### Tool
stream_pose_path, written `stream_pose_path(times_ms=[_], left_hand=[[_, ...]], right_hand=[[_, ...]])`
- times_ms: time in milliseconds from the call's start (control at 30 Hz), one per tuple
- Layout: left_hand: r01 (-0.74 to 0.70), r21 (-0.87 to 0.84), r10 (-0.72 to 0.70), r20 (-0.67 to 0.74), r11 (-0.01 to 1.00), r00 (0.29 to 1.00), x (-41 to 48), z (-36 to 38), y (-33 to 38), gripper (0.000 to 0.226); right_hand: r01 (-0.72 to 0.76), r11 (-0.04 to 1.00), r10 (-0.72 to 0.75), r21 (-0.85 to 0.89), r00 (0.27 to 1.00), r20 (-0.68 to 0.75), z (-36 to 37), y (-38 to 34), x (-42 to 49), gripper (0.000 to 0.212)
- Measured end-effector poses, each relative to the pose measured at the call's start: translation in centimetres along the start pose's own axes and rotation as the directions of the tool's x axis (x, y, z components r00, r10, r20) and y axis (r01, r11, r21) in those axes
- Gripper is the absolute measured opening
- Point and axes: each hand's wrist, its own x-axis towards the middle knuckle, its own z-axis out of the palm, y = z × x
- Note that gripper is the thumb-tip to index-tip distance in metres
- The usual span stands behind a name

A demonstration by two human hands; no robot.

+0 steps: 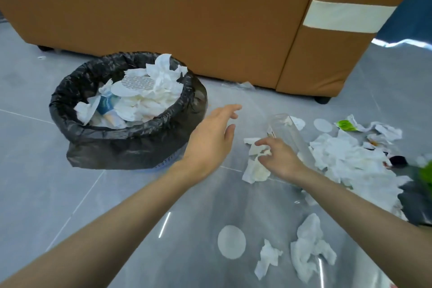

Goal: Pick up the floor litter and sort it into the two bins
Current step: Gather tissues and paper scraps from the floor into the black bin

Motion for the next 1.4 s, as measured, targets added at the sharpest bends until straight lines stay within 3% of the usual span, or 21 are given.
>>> stream_pose_path(times_ms=[167, 333, 433, 567, 733, 867, 1033, 1133, 1233, 1400], left_hand=[[0.107, 0.058, -0.118, 0.224, 0.993, 0.967, -2.4, 4.0, -2.1, 0.045], [0.176, 0.102, -0.201, 0.359, 0.979, 0.911, -4.7, 5.6, -3.8, 0.048], [0.161, 0.141, -0.205, 0.405, 0.977, 0.891, -4.3, 5.8, -4.6, 0.049], [0.127, 0.133, -0.172, 0.428, 0.983, 0.887, -1.9, 6.5, -4.8, 0.055], [0.098, 0.145, -0.156, 0.476, 0.985, 0.866, 1.3, 9.7, -3.9, 0.061], [0.060, 0.215, -0.181, 0.606, 0.975, 0.774, 3.1, 11.9, -3.4, 0.077], [-0.136, 0.205, -0.058, 0.727, 0.969, 0.684, 2.4, 13.5, -3.7, 0.098], [-0.129, 0.125, 0.017, 0.650, 0.984, 0.760, 1.2, 13.7, -4.1, 0.086], [-0.082, 0.069, 0.030, 0.554, 0.994, 0.832, 0.1, 13.7, -4.4, 0.055], [-0.011, 0.009, 0.005, 0.526, 1.000, 0.850, -1.4, 13.0, -4.7, 0.017]], right_hand=[[0.076, 0.977, -0.028, -0.199, 0.972, 0.231, 2.8, 3.1, -1.0, 0.056], [0.198, 0.935, -0.125, -0.295, 0.960, 0.249, 4.9, 4.5, -2.6, 0.029], [0.176, 0.950, -0.136, -0.258, 0.977, 0.164, 4.9, 5.1, -2.9, 0.017], [0.146, 0.986, -0.151, -0.075, 0.987, -0.063, 3.4, 4.8, -3.2, 0.012], [0.068, 0.979, -0.014, 0.192, 0.962, -0.272, 1.8, 4.2, -3.8, 0.017], [0.077, 0.969, 0.001, 0.233, 0.949, -0.315, 1.5, 4.6, -4.1, 0.018], [0.069, 0.981, -0.013, 0.180, 0.955, -0.297, 1.3, 5.6, -4.1, 0.015], [0.065, 0.989, -0.025, 0.136, 0.962, -0.271, 1.2, 6.1, -3.9, 0.015], [0.013, 0.987, 0.032, 0.161, 0.961, -0.276, 1.3, 6.4, -3.6, 0.016], [-0.073, 0.951, 0.156, 0.299, 0.951, -0.267, 1.5, 5.9, -3.2, 0.017]])
